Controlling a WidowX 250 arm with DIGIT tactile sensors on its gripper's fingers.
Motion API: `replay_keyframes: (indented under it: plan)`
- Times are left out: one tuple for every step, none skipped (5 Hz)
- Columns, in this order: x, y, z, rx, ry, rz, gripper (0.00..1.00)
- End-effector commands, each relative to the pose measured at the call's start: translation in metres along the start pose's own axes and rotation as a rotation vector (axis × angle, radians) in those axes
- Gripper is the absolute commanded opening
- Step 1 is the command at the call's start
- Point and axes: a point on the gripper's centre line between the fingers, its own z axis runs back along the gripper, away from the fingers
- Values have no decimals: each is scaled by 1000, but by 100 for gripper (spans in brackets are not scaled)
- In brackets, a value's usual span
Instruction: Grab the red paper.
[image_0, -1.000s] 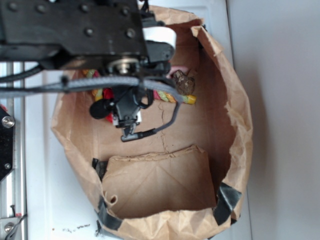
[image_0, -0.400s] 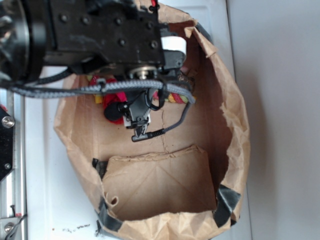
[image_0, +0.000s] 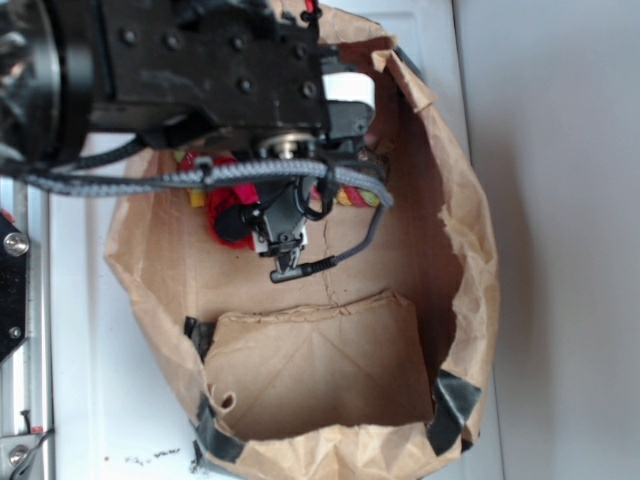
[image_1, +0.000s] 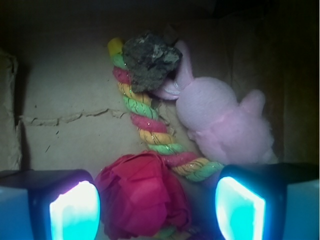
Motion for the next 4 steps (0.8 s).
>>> replay_keyframes:
  plan:
    - [-5,-6,2,22,-52,-15,100]
    - [-8,-11,0,25,-56,-27,100]
    - [-9,-13,-5,25,-51,-32,100]
    - [-11,-18,-9,34,-48,-38,100]
